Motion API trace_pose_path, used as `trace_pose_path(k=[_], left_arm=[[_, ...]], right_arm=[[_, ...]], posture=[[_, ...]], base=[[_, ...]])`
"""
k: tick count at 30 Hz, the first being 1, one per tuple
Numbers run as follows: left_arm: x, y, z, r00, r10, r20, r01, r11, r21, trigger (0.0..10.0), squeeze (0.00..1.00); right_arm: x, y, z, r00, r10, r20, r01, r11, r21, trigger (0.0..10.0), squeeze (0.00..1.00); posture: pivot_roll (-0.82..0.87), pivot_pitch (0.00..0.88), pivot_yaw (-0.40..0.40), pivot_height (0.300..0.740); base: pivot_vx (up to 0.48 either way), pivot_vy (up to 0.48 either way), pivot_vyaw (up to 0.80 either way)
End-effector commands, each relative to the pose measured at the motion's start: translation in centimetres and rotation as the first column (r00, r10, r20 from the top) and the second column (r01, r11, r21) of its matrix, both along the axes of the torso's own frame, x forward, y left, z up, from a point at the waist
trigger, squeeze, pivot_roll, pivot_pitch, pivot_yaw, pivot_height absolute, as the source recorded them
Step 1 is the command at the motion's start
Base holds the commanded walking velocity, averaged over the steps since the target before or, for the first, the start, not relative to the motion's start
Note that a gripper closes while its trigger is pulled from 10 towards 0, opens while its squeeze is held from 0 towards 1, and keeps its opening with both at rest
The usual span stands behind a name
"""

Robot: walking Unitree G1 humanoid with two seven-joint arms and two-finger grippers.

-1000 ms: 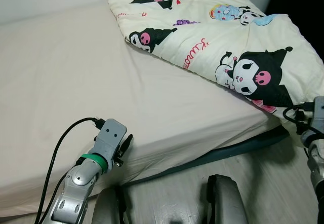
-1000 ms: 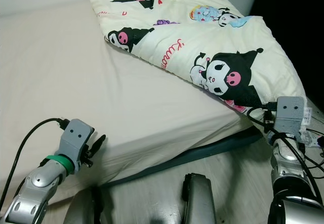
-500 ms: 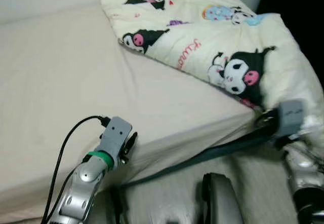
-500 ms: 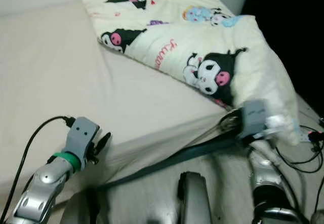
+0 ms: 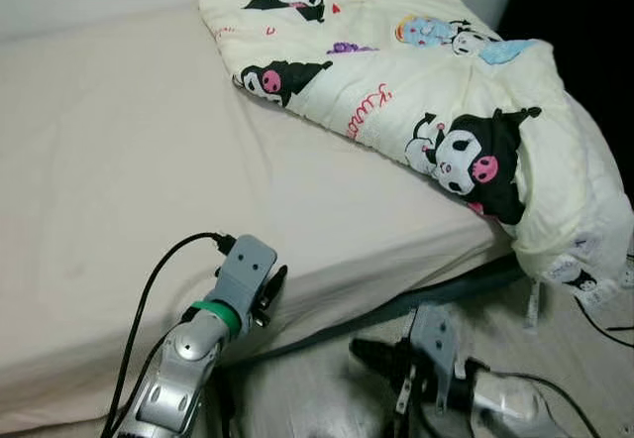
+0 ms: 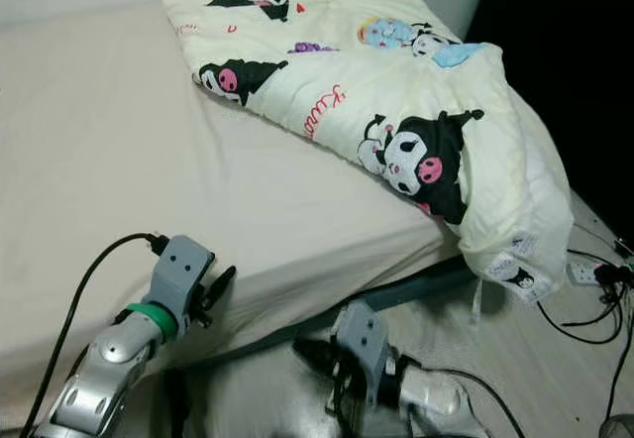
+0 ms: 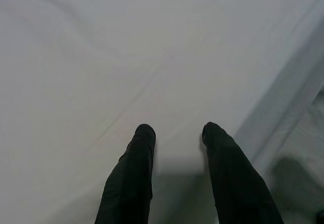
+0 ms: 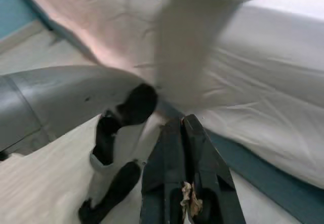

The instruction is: Clean up the room

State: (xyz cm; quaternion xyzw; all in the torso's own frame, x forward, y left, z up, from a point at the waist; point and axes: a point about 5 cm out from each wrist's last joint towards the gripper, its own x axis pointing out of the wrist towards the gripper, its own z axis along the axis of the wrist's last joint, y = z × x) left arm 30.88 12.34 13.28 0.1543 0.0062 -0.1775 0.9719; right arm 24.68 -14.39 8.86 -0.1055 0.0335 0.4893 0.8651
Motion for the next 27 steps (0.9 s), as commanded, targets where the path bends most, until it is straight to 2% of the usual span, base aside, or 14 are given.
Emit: trace_pose_path(k=[1, 4, 7, 8, 9, 10, 11, 12, 14, 15, 18, 19, 24, 27], left_arm=[[-0.1, 0.0, -0.8, 1.000, 0.003, -0.024, -0.003, 1.000, 0.002, 10.0, 0.00], [-0.1, 0.0, -0.8, 1.000, 0.004, -0.024, -0.004, 1.000, 0.002, 10.0, 0.00], [-0.1, -0.2, -0.8, 1.000, -0.006, -0.023, 0.006, 1.000, 0.005, 10.0, 0.00], [-0.1, -0.2, -0.8, 1.000, -0.007, -0.022, 0.007, 1.000, 0.005, 10.0, 0.00], [0.0, -0.2, -0.8, 1.000, -0.008, -0.021, 0.008, 1.000, 0.005, 10.0, 0.00], [0.0, -0.2, -0.7, 1.000, -0.007, -0.021, 0.007, 1.000, 0.005, 10.0, 0.00], [0.1, -0.2, -0.7, 1.000, -0.006, -0.019, 0.006, 1.000, 0.005, 10.0, 0.00], [0.1, -0.2, -0.7, 1.000, -0.006, -0.019, 0.006, 1.000, 0.005, 10.0, 0.00], [0.1, -0.1, -0.6, 1.000, -0.003, -0.015, 0.003, 1.000, 0.006, 10.0, 0.00], [0.1, -0.1, -0.6, 1.000, -0.003, -0.015, 0.003, 1.000, 0.006, 10.0, 0.00], [0.1, -0.1, -0.6, 1.000, 0.002, -0.012, -0.001, 1.000, 0.006, 10.0, 0.00], [0.1, 0.0, -0.7, 1.000, 0.001, -0.014, -0.001, 1.000, 0.008, 10.0, 0.00], [0.0, 0.0, -0.8, 1.000, -0.001, -0.017, 0.001, 1.000, 0.013, 10.0, 0.00], [-0.1, 0.4, -0.7, 1.000, 0.003, -0.016, -0.003, 1.000, 0.015, 10.0, 0.00]], right_arm=[[1.9, -1.3, 1.9, 0.978, -0.179, 0.107, 0.176, 0.984, 0.040, 10.0, 0.00], [3.0, -2.2, 3.2, 0.947, -0.278, 0.161, 0.269, 0.960, 0.077, 10.0, 0.00], [6.2, -6.9, 7.9, 0.724, -0.627, 0.287, 0.576, 0.779, 0.249, 10.0, 0.00], [6.6, -8.2, 8.9, 0.647, -0.697, 0.309, 0.634, 0.717, 0.290, 10.0, 0.70], [6.8, -8.9, 9.4, 0.607, -0.728, 0.319, 0.660, 0.686, 0.308, 10.0, 0.70], [7.0, -9.9, 9.9, 0.559, -0.767, 0.316, 0.691, 0.641, 0.334, 10.0, 1.00], [7.2, -11.0, 10.2, 0.503, -0.803, 0.320, 0.724, 0.593, 0.353, 10.0, 1.00], [7.2, -11.0, 10.2, 0.503, -0.803, 0.320, 0.724, 0.593, 0.353, 10.0, 1.00], [7.4, -13.1, 10.9, 0.396, -0.861, 0.319, 0.776, 0.500, 0.385, 10.0, 1.00], [7.4, -13.1, 10.9, 0.396, -0.861, 0.319, 0.776, 0.500, 0.385, 10.0, 1.00], [7.4, -16.4, 11.5, 0.253, -0.923, 0.290, 0.833, 0.361, 0.420, 10.0, 1.00], [7.7, -17.6, 11.6, 0.245, -0.936, 0.252, 0.838, 0.335, 0.431, 10.0, 1.00], [8.4, -18.0, 11.5, 0.268, -0.942, 0.201, 0.839, 0.331, 0.432, 10.0, 1.00], [9.4, -17.8, 11.4, 0.328, -0.933, 0.149, 0.836, 0.360, 0.415, 10.0, 1.00]], posture=[[-0.12, 0.216, 0.117, 0.500], [-0.12, 0.216, 0.117, 0.500], [-0.12, 0.215, 0.127, 0.500], [-0.12, 0.214, 0.128, 0.500], [-0.12, 0.214, 0.130, 0.500], [-0.12, 0.214, 0.130, 0.500], [-0.11, 0.215, 0.130, 0.500], [-0.11, 0.215, 0.130, 0.500], [-0.10, 0.215, 0.131, 0.500], [-0.10, 0.215, 0.131, 0.500], [-0.09, 0.217, 0.137, 0.500], [-0.09, 0.220, 0.142, 0.500], [-0.09, 0.222, 0.145, 0.500], [-0.07, 0.227, 0.146, 0.500]], base=[[0.000, 0.000, 0.00], [0.000, 0.000, 0.00], [0.000, 0.000, 0.00], [0.000, 0.000, 0.00], [0.000, 0.000, 0.00], [0.000, 0.000, 0.00], [0.000, 0.000, 0.00], [0.000, 0.000, 0.00], [0.000, 0.000, 0.00], [0.000, 0.000, 0.00], [0.000, 0.000, 0.00], [0.000, 0.000, 0.00], [0.000, 0.000, 0.00], [0.000, 0.000, 0.00]])
